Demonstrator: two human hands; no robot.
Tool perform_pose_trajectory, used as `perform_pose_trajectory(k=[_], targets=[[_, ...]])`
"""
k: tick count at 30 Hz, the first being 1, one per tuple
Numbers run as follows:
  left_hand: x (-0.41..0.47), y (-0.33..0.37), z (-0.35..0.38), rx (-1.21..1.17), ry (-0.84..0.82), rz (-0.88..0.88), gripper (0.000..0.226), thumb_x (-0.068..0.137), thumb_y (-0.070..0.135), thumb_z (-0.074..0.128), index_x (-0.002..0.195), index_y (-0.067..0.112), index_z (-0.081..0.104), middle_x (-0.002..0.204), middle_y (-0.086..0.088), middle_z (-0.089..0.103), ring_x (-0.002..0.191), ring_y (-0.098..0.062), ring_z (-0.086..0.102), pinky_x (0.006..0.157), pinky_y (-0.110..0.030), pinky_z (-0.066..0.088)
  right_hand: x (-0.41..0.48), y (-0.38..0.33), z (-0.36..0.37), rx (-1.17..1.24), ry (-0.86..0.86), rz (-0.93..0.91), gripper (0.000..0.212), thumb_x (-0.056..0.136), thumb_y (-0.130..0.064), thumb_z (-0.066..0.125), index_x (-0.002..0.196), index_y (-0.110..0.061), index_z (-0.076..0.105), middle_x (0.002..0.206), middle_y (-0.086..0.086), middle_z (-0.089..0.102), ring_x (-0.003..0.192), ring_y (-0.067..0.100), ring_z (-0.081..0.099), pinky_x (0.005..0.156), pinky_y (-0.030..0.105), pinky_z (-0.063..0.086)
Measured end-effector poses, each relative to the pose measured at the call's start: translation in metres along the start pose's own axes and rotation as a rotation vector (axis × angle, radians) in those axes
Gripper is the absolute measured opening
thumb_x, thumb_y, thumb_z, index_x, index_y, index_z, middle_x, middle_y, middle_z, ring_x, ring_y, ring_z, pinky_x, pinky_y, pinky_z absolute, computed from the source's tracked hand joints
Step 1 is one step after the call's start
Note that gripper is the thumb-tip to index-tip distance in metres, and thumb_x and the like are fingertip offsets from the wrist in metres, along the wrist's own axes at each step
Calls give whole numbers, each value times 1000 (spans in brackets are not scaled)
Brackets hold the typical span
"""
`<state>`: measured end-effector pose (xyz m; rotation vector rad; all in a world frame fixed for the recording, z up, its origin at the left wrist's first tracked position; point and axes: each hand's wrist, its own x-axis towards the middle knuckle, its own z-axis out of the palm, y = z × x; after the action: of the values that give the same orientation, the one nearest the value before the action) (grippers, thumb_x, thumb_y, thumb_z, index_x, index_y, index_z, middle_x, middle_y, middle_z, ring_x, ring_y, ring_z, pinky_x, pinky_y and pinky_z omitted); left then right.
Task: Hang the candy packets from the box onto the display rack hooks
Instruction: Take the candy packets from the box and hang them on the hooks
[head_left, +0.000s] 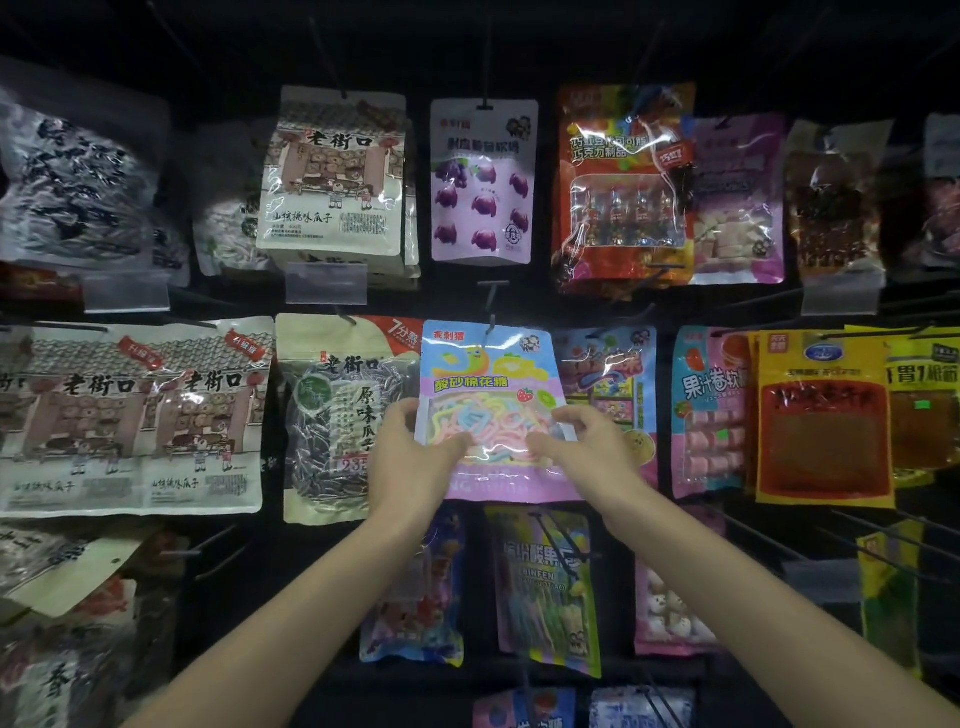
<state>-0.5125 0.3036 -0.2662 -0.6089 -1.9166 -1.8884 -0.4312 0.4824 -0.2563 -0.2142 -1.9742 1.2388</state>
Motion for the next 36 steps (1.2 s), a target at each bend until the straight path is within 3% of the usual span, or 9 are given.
perform_pose_trajectory(k=[2, 6, 9, 13, 18, 22, 25, 29, 36], targets=[[8, -1, 6, 65, 12, 1, 50, 84, 27, 86, 126, 26, 57, 110, 6, 69, 94, -17, 70, 81, -40, 59, 10, 1, 5, -53, 7, 18, 53, 92, -31, 79, 141, -23, 58, 144, 0, 57, 110, 17, 55, 77, 30, 46], [24, -6, 18, 179, -1, -21, 47, 85, 30, 84, 126, 20, 62, 111, 2, 72, 92, -21, 71, 83, -44, 61, 26, 4, 14, -119, 38, 32, 54, 94, -29, 77, 144, -23, 56, 145, 2, 58, 94, 13, 57, 82, 35, 54], [34, -9, 24, 265, -12, -24, 38, 88, 31, 80, 121, 20, 64, 108, 1, 74, 88, -22, 72, 78, -41, 61, 35, 8, 21, -188, 45, 15, 55, 95, -29, 75, 146, -21, 55, 146, 3, 58, 107, 20, 61, 93, 43, 57], [46, -16, 29, 366, -37, -25, 31, 88, 36, 79, 112, 22, 66, 106, 1, 73, 92, -26, 71, 84, -44, 60, 46, 13, 27, -249, 56, 14, 59, 94, -31, 75, 148, -23, 53, 147, 4, 58, 119, 27, 62, 101, 50, 56], [61, -32, 32, 429, -59, -1, 33, 87, 34, 78, 116, 20, 70, 109, -3, 76, 97, -30, 72, 86, -45, 60, 55, 27, 36, -290, 51, 16, 61, 93, -35, 75, 149, -28, 52, 144, 6, 58, 109, 25, 62, 92, 40, 55], [67, -44, 38, 472, -99, -11, 37, 87, 29, 77, 121, 18, 66, 112, -3, 74, 98, -29, 70, 86, -42, 59, 61, 42, 47, -336, 75, 10, 61, 93, -34, 74, 150, -32, 50, 141, 10, 56, 112, 30, 64, 91, 44, 58], [70, -52, 47, 511, -147, -39, 53, 83, 29, 82, 129, 17, 59, 118, -7, 71, 100, -28, 70, 88, -43, 60, 67, 52, 55, -386, 85, 13, 65, 92, -34, 76, 150, -33, 45, 143, 12, 55, 119, 35, 63, 96, 48, 57], [72, -60, 57, 648, -149, -55, 91, 81, 36, 87, 153, 12, 36, 137, -16, 54, 119, -37, 64, 98, -48, 56, 76, 61, 66, -414, 69, 19, 68, 92, -30, 77, 147, -27, 36, 140, 15, 54, 121, 40, 60, 98, 51, 55], [75, -80, 70, 711, -136, -45, 106, 95, 40, 73, 166, 13, 0, 157, -19, 38, 137, -40, 51, 113, -54, 39, 89, 74, 78, -521, 91, -20, 86, 96, -21, 74, 159, -29, 16, 140, 23, 49, 117, 45, 60, 91, 46, 51]])
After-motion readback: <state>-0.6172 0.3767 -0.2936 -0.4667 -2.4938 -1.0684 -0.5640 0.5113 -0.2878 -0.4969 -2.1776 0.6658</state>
